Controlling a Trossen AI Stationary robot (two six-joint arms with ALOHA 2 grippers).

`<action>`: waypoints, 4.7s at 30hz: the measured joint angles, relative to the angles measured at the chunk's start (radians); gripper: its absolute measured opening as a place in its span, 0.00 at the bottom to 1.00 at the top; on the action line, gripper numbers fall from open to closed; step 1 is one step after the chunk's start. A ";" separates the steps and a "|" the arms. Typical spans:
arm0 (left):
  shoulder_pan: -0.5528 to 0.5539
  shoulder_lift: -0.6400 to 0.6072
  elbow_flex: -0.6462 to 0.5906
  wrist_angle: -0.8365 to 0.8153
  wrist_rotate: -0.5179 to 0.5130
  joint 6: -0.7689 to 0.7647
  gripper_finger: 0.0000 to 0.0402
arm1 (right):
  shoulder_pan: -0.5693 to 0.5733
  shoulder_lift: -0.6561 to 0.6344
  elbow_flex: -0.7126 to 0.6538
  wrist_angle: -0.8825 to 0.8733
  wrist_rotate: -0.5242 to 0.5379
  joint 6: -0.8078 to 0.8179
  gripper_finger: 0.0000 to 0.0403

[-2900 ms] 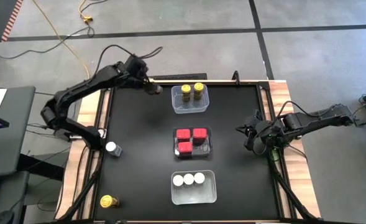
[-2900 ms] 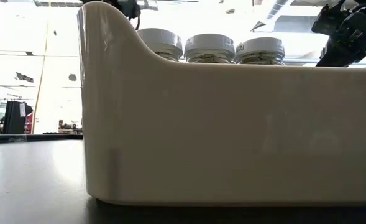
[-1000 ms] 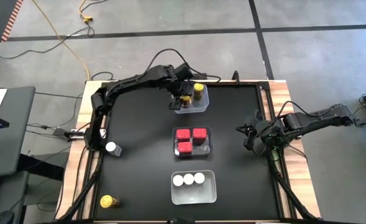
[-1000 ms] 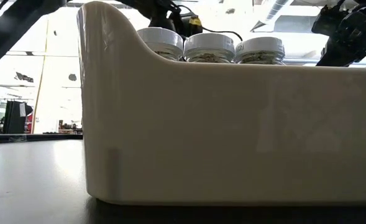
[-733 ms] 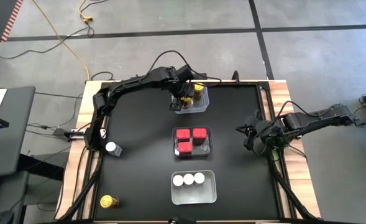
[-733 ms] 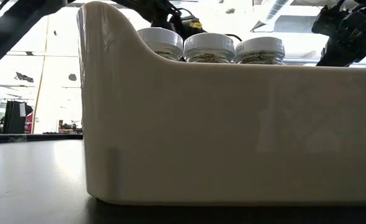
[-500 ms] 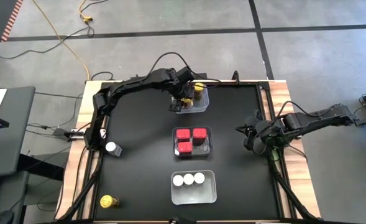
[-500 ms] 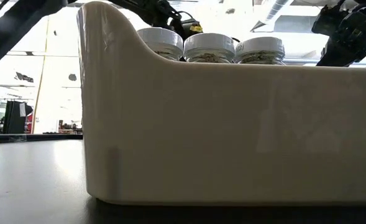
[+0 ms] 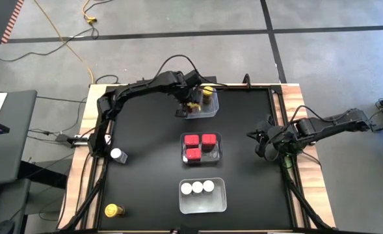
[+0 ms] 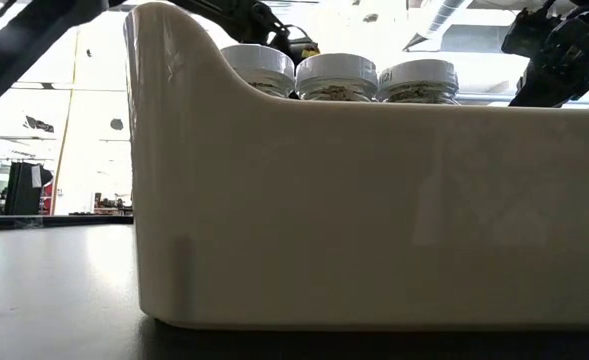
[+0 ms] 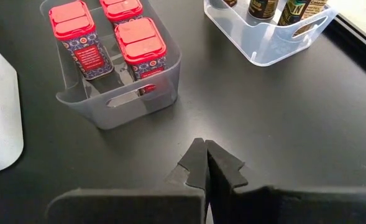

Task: Sort spices by type
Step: Put the top yellow seasoning bottle into the transparent bin, then put the white seasoning bottle into the gray bin

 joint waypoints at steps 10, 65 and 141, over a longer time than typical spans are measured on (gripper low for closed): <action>0.065 -0.001 0.000 0.001 0.007 -0.098 0.57 | 0.000 0.000 0.000 0.000 0.000 -0.001 0.06; 0.118 -0.004 -0.146 0.238 -0.015 -0.096 0.57 | 0.000 0.000 0.000 0.004 0.000 0.020 0.06; -0.052 -0.666 -0.645 0.108 -0.037 -1.095 0.75 | 0.022 0.000 0.000 0.003 0.000 0.015 0.06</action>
